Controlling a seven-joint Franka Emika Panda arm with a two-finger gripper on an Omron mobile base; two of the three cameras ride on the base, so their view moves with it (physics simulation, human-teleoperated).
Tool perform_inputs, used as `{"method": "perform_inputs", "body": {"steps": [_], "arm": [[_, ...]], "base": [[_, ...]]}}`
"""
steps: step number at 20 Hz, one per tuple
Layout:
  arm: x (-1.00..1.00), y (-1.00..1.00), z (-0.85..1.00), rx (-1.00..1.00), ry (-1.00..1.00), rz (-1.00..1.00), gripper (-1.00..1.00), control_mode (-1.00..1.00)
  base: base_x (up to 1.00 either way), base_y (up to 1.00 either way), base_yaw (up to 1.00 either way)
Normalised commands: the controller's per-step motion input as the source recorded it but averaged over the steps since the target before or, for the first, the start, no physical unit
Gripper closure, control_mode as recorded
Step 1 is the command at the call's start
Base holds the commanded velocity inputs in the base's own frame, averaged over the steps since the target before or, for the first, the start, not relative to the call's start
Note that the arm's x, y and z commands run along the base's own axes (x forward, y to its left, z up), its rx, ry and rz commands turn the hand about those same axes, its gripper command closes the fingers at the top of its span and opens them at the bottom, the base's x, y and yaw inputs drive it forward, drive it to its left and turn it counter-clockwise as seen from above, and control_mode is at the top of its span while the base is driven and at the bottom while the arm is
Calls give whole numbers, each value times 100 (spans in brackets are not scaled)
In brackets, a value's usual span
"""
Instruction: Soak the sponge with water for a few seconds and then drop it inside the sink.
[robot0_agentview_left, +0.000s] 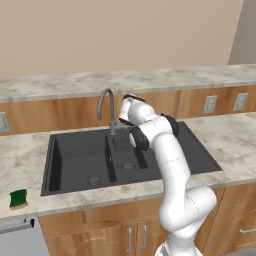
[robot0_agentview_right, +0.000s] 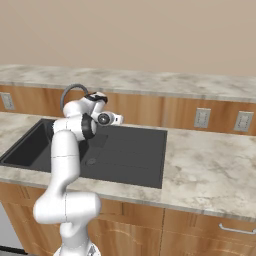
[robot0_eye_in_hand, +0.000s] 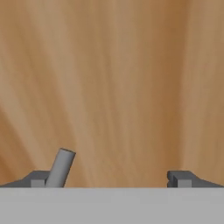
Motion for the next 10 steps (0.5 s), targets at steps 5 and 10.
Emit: {"method": "perform_inputs", "body": {"steps": [5,10], "arm": [[0,-81,-26,0,8,-5,-100,-100],[0,-80,-17,0,9,-5,-100,-100]], "base": [[0,0,0],[0,0,0]]}}
